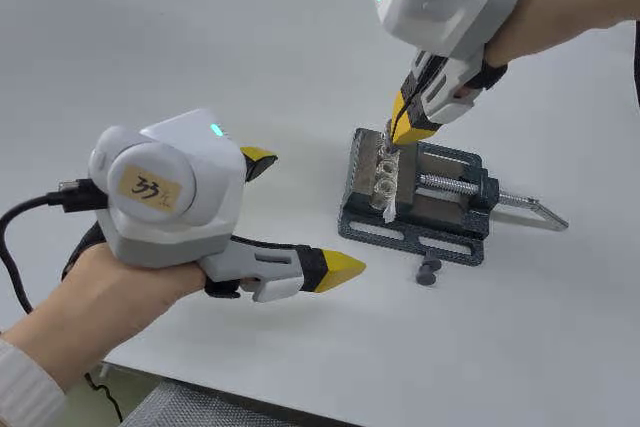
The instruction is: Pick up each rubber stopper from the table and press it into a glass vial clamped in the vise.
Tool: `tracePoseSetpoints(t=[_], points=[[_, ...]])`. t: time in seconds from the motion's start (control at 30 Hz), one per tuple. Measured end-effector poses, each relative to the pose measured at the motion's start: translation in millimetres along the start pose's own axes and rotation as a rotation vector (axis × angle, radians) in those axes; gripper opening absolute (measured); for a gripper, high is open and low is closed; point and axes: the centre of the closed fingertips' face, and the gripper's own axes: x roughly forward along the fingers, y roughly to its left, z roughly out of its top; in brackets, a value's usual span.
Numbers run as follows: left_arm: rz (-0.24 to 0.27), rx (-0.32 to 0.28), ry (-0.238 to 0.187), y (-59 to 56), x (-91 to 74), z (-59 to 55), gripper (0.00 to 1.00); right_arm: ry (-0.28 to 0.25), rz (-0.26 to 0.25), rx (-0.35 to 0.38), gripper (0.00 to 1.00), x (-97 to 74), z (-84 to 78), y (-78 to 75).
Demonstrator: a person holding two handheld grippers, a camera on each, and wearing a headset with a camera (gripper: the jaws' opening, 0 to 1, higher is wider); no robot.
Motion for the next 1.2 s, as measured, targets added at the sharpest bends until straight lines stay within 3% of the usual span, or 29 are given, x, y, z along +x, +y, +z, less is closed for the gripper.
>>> tracePoseSetpoints(t=[0.4,0.73,0.93,1.2], points=[[-0.006,0.005,-0.001,-2.1,1.2,1.1,0.84,0.053,-0.017,-0.019,0.0,2.5,-1.1,-0.8],[-0.005,-0.001,-0.002,-2.7,1.1,0.8,0.84,0.041,-0.006,0.012,0.0,5.2,0.0,-5.7],[-0.009,0.003,-0.001,-5.5,2.7,1.5,0.84,0.053,-0.005,0.009,0.0,5.4,0.2,-0.6],[-0.008,0.006,0.002,-5.8,0.7,0.7,0.84,0.0,-0.004,0.024,0.0,4.1,0.9,3.0]])
